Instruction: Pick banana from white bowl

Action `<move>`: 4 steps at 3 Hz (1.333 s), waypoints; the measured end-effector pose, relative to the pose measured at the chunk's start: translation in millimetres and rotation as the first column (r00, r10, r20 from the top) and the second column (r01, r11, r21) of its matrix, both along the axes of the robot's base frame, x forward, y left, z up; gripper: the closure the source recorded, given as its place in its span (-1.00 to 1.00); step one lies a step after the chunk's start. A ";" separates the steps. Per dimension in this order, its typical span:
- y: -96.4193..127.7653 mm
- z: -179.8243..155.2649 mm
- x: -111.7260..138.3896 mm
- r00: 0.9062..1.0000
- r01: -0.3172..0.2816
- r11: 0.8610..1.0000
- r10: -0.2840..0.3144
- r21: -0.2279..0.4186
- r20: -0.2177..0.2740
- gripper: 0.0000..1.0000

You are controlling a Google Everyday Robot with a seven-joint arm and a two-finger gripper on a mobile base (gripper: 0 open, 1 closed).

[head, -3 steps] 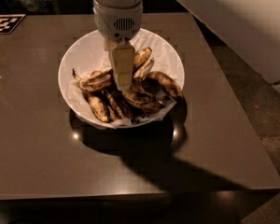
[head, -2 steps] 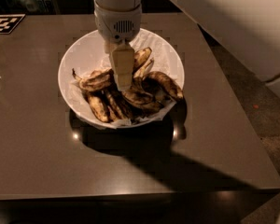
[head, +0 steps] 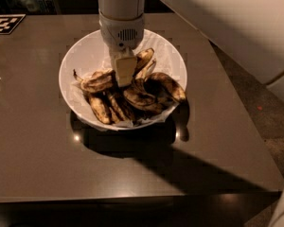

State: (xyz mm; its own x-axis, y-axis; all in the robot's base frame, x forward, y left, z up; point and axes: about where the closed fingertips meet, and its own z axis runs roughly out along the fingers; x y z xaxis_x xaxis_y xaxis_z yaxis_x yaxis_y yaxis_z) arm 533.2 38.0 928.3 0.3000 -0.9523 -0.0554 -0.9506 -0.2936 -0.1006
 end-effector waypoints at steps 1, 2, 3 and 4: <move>-5.3 -5.1 -3.4 1.000 0.005 1.000 -0.006 -0.007 -0.010 0.74; -5.3 -5.1 -3.4 1.000 0.005 1.000 -0.006 -0.007 -0.010 1.00; -0.6 10.0 -12.6 0.999 -0.019 0.998 0.017 0.053 0.039 1.00; 0.7 40.7 -47.3 0.992 -0.087 0.985 0.071 0.150 0.107 1.00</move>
Offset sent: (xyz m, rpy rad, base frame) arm -0.0029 -0.0046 -0.0045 -0.0057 0.0084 -0.0047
